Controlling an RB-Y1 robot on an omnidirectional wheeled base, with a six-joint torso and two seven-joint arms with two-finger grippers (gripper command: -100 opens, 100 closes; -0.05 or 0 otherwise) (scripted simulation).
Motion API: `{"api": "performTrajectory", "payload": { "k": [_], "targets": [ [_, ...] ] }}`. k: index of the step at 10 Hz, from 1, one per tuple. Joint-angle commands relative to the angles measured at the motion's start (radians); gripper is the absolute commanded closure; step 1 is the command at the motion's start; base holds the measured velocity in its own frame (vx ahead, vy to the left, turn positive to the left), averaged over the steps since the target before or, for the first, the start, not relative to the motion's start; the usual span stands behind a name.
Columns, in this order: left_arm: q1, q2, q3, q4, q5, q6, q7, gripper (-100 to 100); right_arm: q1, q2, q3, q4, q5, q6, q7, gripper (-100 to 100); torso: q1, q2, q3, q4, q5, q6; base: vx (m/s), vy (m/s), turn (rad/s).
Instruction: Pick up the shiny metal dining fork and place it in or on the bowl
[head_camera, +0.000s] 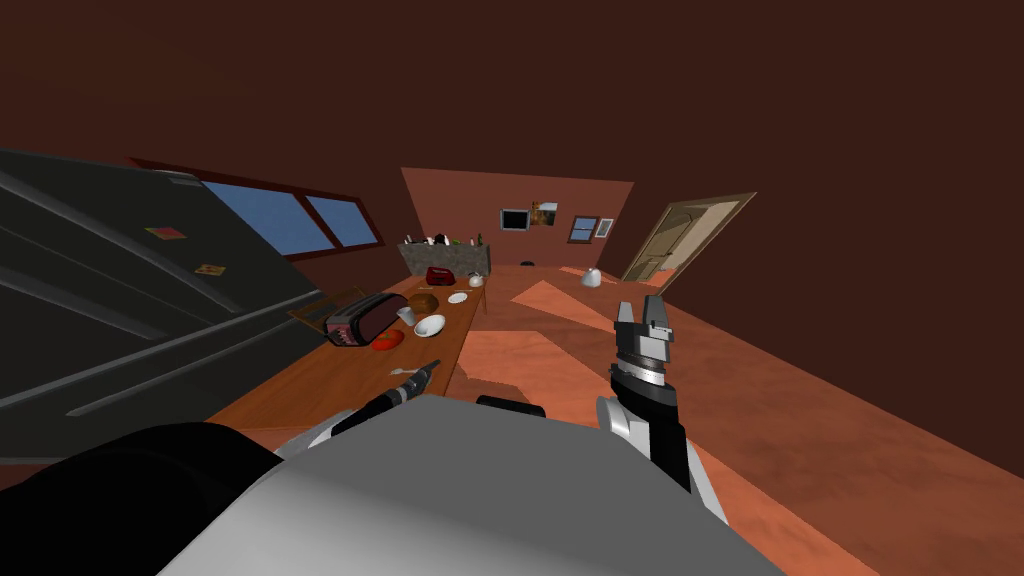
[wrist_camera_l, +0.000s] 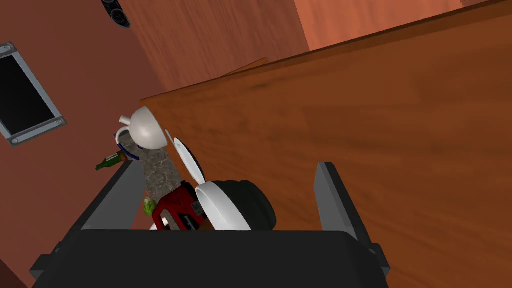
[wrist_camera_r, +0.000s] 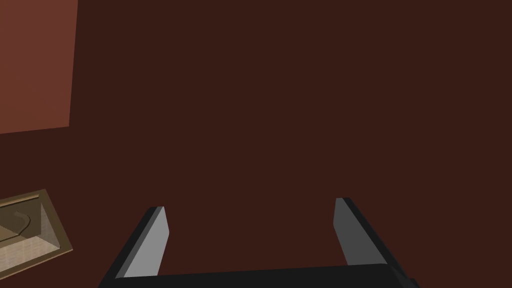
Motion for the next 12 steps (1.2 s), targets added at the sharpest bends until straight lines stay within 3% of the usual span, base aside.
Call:
{"api": "performTrajectory", "payload": {
  "k": [1,4,5,9,12],
  "targets": [
    [-0.010,0.025,-0.020,0.032,0.016,0.006,0.019,-100,0.000,0.000,0.000,0.000,0.000,0.000,0.000,0,0.000,0.000,0.000,0.000,0.000,0.000,0.122,-0.001,0.014],
    [0.009,0.110,-0.096,0.126,0.086,0.069,0.082,-100,0.000,0.000,0.000,0.000,0.000,0.000,0.000,0,0.001,-0.005,-0.003,-0.001,0.000,0.000,0.229,0.011,0.037],
    [0.009,0.115,-0.096,0.126,0.086,0.069,0.082,-100,0.000,0.000,0.000,0.000,0.000,0.000,0.000,0,0.000,-0.008,-0.005,-0.002,0.000,0.000,0.181,-0.008,0.015],
    [0.033,0.209,-0.190,0.232,0.172,0.142,0.164,-100,0.000,0.000,0.000,0.000,0.000,0.000,0.000,0,0.002,-0.008,-0.005,-0.002,0.001,0.000,0.232,0.025,0.046],
    [0.048,0.250,-0.253,0.294,0.226,0.187,0.219,-100,0.000,0.000,0.000,0.000,0.000,0.000,0.000,0,0.002,-0.006,-0.004,-0.001,0.000,0.000,0.224,0.022,0.052]
  ]
}}
